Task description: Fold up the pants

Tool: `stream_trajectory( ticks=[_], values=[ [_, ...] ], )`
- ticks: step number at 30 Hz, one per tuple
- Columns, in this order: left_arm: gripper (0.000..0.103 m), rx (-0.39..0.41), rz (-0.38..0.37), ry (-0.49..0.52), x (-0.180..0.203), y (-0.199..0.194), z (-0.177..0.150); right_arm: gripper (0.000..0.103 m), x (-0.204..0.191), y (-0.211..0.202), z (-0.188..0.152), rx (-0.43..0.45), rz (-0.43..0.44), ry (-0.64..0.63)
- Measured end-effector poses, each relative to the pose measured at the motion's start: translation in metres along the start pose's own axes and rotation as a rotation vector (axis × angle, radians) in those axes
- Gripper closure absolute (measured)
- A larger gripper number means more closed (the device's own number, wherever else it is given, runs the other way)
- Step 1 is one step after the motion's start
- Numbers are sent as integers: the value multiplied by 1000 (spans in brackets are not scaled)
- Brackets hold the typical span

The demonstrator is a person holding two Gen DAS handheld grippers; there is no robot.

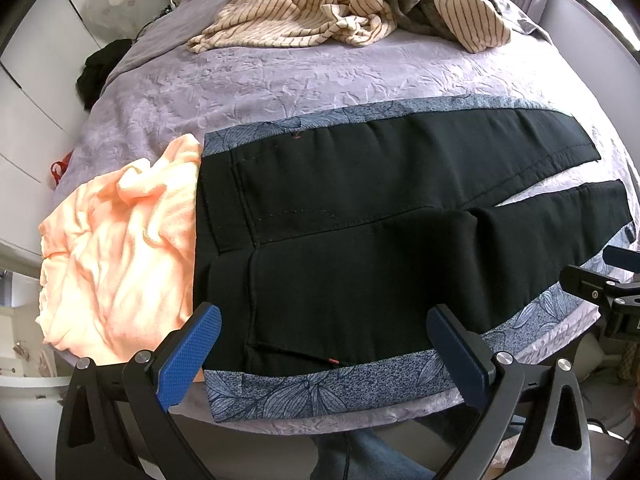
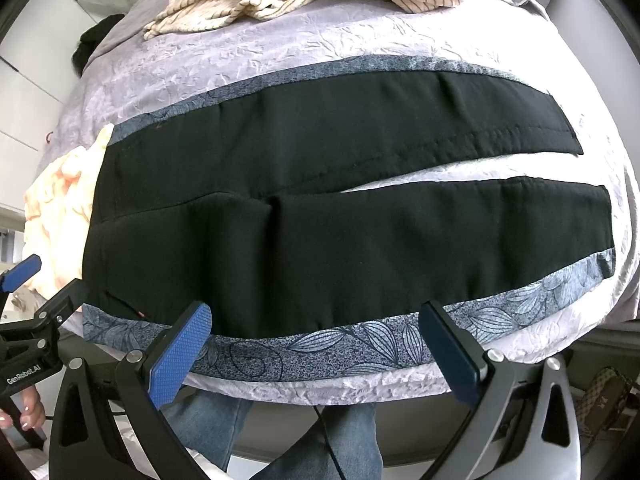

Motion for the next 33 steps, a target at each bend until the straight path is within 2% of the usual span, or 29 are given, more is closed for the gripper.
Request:
stream_trajectory(
  ticks=[25, 33],
  values=[
    [0, -1, 24, -2, -8, -3, -1, 0, 3, 6, -1, 14, 25, 9],
    [0, -5, 54, -6, -3, -4, -1, 0, 6, 9, 2, 33, 86, 13]
  ],
)
Point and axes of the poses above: each gripper's, at about its wrist camera, not at the fingertips, and y roughly the way its jaws point, x to its right, z to its top, the point moved 1 cm from there along y, roughly the way its jaws point, and after that the axes turned 7 degrees about x, right-handed, at the moved point
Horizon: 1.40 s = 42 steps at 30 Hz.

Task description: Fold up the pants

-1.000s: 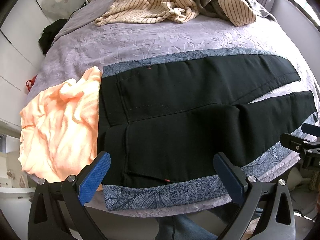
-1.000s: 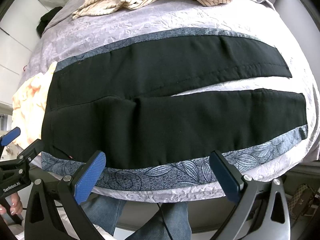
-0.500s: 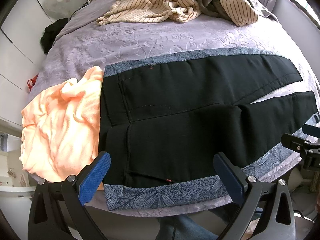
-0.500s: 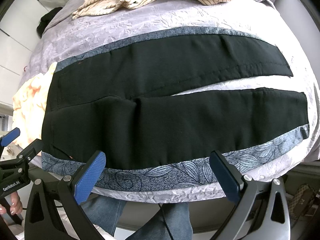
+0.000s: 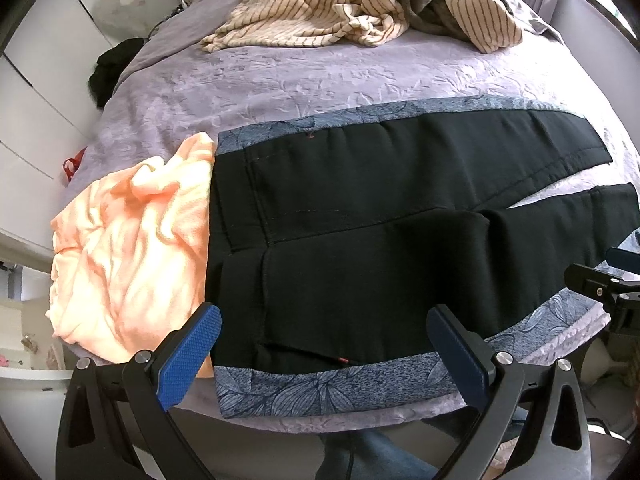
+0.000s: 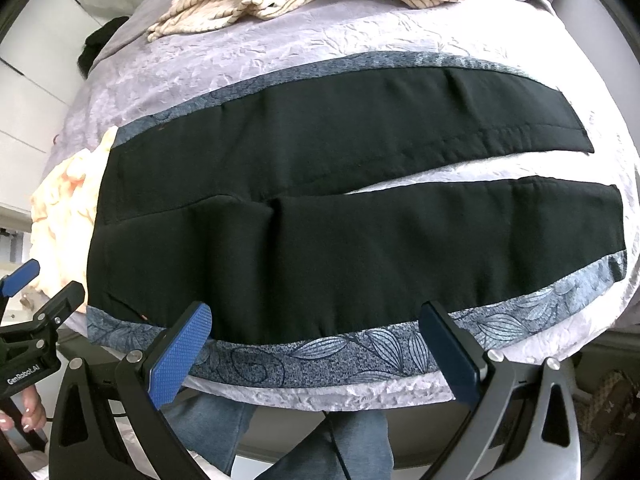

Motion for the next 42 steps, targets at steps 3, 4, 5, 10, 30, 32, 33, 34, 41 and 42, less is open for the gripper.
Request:
stream_trajectory(
  ticks=[3, 4, 5, 10, 30, 32, 33, 34, 41, 42],
  values=[
    [0, -2, 11, 0, 4, -1, 0, 0, 2, 1, 0, 0, 5, -2],
    [0, -3, 14, 0, 6, -1, 0, 0, 3, 2, 0, -1, 0, -5],
    [0, -5, 18, -2, 7, -1, 0, 0, 4, 2, 0, -1, 3, -6],
    [0, -4, 44, -20, 14, -5, -2, 0, 8, 3, 2, 11, 15, -23],
    [0, -74, 106, -314, 34, -8, -44, 0, 78, 2, 0, -76, 175, -38],
    [0, -74, 105, -348, 32, -8, -49, 0, 81, 5, 1, -75, 202, -44],
    [0, -73, 100, -363, 29, -8, -51, 0, 82, 8, 1, -88, 249, -24],
    [0, -70, 92, -378, 26, -8, -53, 0, 84, 9, -1, -101, 297, 1],
    [17, -40, -23, -471, -17, 4, -79, 4, 52, 36, -42, -286, 736, 147],
    [18, -53, -55, -491, -24, 11, -87, 4, 41, 45, -55, -335, 788, 168]
  ],
)
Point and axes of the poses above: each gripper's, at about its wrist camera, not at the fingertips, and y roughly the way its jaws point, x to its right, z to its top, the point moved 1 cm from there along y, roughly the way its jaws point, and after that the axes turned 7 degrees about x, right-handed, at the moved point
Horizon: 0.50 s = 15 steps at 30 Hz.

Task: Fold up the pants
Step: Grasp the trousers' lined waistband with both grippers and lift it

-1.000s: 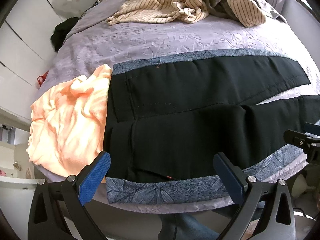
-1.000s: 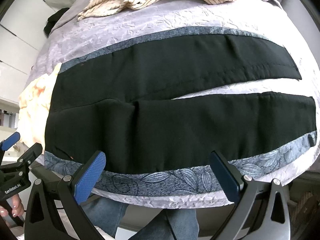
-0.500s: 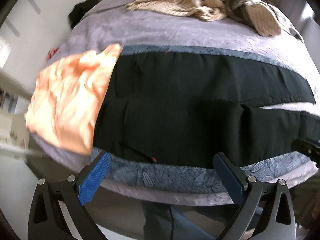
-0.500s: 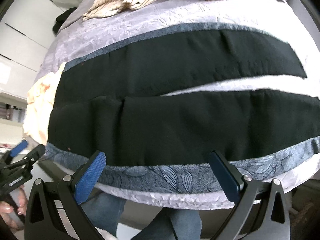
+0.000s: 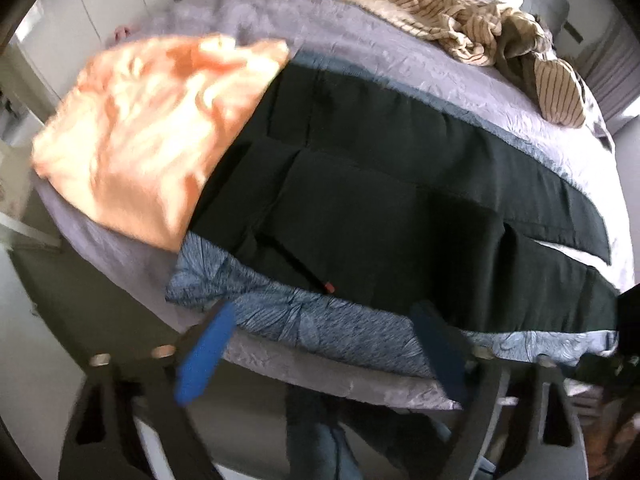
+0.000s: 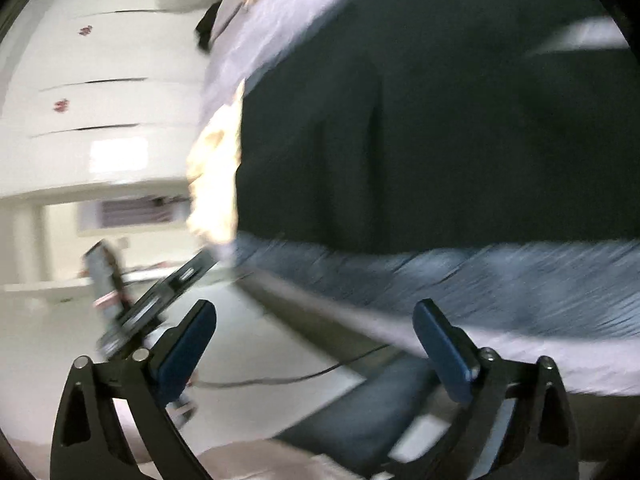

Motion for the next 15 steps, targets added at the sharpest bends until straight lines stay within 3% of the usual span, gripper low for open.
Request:
stream_trajectory(
  ticks=[3, 6, 10, 15],
  values=[
    [18, -43, -51, -59, -26, 15, -12, 4, 9, 43, -22, -63, 53, 72],
    [18, -75, -85, -104, -50, 29, -26, 4, 22, 73, -32, -67, 74, 156],
    [18, -130, -119, -111, -63, 52, -39, 4, 35, 82, -31, 52, 109, 235],
    [18, -132, -252, -160, -55, 70, -31, 4, 31, 69, -26, 145, 146, 262]
  ],
)
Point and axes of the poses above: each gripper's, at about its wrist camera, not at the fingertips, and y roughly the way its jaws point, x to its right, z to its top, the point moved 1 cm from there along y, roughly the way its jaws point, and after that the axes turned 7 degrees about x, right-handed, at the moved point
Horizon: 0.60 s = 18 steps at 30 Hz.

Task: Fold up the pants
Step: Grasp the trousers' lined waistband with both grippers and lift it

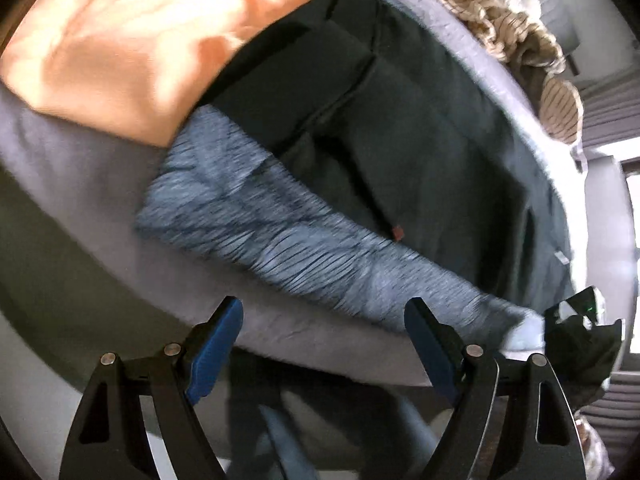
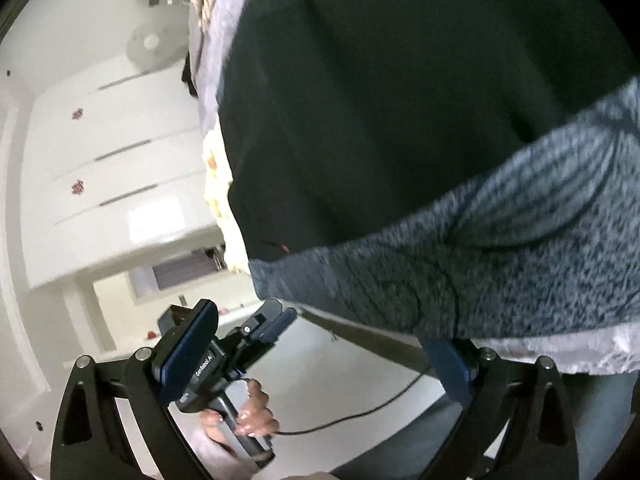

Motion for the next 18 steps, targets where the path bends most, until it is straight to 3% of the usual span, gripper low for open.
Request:
stream_trajectory(
  ticks=[6, 11, 13, 15, 18],
  values=[
    [18, -22, -154, 17, 27, 19, 10, 4, -27, -21, 10, 87, 85, -56],
    [20, -12, -195, -76, 23, 26, 22, 4, -15, -37, 6, 90, 64, -69],
    [28, 5, -205, -88, 25, 23, 32, 4, 2, -51, 6, 123, 8, -55],
    [29, 0, -205, -64, 29, 25, 37, 4, 21, -69, 6, 170, -30, -21],
    [48, -21, -150, -11, 26, 32, 43, 4, 51, -105, 7, 261, -32, 56]
  ],
)
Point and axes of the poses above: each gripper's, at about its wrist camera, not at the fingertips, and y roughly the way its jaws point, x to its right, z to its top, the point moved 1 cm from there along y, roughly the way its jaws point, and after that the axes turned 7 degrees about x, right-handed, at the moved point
